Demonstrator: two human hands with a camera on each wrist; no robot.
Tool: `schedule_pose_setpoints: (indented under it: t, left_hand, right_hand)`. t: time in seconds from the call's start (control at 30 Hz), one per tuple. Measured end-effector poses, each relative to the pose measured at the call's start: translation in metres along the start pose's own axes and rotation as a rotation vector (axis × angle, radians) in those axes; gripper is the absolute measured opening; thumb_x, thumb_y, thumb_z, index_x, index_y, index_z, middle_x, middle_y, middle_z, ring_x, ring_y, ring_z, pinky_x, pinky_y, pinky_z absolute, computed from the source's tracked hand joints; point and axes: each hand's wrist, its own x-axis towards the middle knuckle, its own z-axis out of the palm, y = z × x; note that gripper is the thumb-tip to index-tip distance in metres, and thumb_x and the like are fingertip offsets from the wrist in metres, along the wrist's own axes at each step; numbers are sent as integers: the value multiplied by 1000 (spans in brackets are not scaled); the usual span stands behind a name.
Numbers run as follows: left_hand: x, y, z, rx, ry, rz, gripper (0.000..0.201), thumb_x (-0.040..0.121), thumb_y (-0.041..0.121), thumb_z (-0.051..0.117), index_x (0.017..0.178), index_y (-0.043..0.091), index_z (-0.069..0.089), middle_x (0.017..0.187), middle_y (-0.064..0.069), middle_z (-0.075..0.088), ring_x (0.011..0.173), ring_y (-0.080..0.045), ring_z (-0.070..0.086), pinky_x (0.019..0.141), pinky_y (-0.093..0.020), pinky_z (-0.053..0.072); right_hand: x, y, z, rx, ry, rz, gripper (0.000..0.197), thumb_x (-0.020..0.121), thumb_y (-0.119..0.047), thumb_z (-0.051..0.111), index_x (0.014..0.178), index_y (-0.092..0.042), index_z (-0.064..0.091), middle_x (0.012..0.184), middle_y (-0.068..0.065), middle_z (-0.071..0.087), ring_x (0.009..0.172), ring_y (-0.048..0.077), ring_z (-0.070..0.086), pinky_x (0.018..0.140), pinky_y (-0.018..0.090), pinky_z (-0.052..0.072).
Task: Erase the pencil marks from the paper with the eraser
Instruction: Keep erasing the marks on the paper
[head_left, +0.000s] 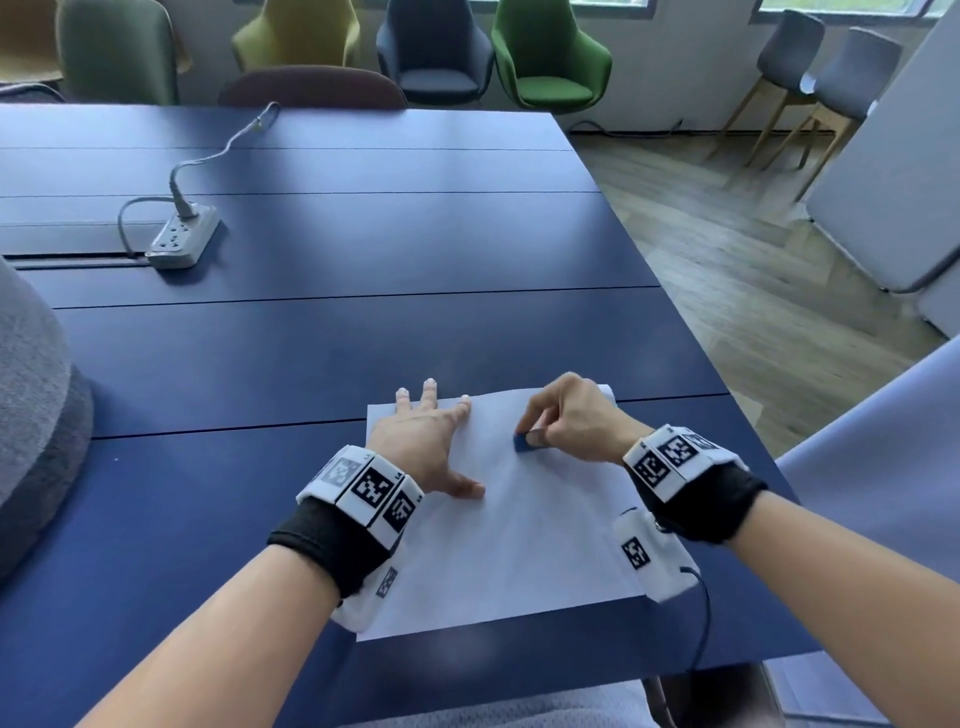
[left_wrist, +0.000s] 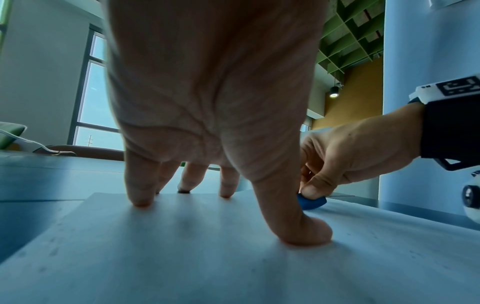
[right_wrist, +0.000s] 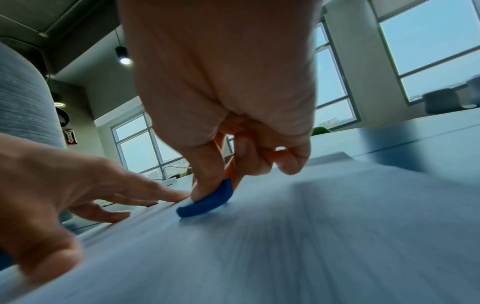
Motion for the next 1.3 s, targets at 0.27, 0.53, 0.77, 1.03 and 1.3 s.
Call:
schedule_pose_setpoints:
  t: [0.27,0.53,0.77,1.03,1.3]
  left_hand:
    - [0,0,1,-9,-5,-4,112,73,61,74,155,35,3,163,-6,-9,149,-36,-5,114,-47,28]
    - [2,0,1,-9,-4,-3,112,72,61,74,155,37,3,163,-6,-10,149,-35,-6,112,-48,30]
    - [1,-1,1,-12,-5,1,111,73,60,75,155,38,3,163,-6,-11,149,-36,-6,110,-47,32]
    - [1,-1,2,-29,-5,3,111,73,59,74,155,37,3,163,-6,-12,149,-36,-7,113,-49,28]
    - [4,-2,4,-24,-4,0,112,72,61,75,155,38,3,163,-6,-11,149,-36,-6,114,-48,26]
  right_hand:
    - [-15,-4,-8,-120,-292,39,17,76,-4,70,82,-18,77,70,2,69,67,15,63,65,22,48]
    - [-10,4,-4,-1,-66,37,16,77,-5,69,80,-18,77,64,-6,65,59,4,57,65,10,47]
    - [-17,2,-2,-32,-188,22,16,78,-4,68,83,-17,76,69,0,67,62,9,59,59,20,48]
    - [-55,7,16,28,-221,26,20,79,-1,66,79,-19,75,62,-9,61,52,-3,53,48,8,40]
    - [-71,6,28,100,-88,67,16,78,-7,66,78,-21,74,68,-2,65,59,5,54,52,11,43]
